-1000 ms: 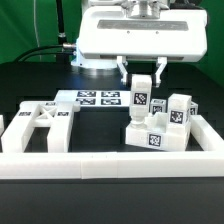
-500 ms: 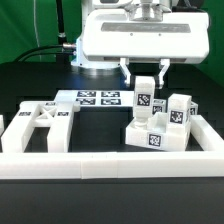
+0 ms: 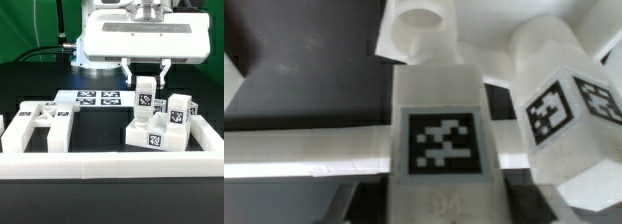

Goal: Assemble chair

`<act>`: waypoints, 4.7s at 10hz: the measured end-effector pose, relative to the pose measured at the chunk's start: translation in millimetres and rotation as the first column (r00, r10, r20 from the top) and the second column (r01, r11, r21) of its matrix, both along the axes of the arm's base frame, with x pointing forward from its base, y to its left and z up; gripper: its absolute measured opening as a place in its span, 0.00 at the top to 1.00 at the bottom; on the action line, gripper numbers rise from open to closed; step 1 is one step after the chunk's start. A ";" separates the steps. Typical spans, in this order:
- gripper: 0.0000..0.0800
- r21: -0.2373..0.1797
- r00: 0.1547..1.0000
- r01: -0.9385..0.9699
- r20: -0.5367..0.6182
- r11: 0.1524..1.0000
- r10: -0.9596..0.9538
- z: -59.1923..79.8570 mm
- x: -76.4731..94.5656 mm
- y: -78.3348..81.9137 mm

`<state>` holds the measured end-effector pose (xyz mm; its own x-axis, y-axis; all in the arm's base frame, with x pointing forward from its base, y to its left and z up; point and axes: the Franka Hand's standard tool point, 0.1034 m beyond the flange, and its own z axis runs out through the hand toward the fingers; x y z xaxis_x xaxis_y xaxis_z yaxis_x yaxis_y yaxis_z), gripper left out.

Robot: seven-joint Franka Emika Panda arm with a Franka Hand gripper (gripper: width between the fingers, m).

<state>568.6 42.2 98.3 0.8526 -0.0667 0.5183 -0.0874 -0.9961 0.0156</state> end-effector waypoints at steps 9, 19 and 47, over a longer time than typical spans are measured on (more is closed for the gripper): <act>0.64 -0.018 1.000 -0.007 0.002 1.000 0.007 -8.9 -13.7 -6.1; 0.20 -0.033 0.999 -0.027 -0.020 0.999 0.027 -9.7 -5.1 -12.8; 0.65 0.086 0.853 0.099 -0.521 0.991 -0.040 -8.2 -6.6 -13.8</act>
Offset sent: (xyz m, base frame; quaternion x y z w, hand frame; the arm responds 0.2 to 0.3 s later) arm -0.0145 -0.0011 0.0037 0.0028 0.0025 0.0084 1.0000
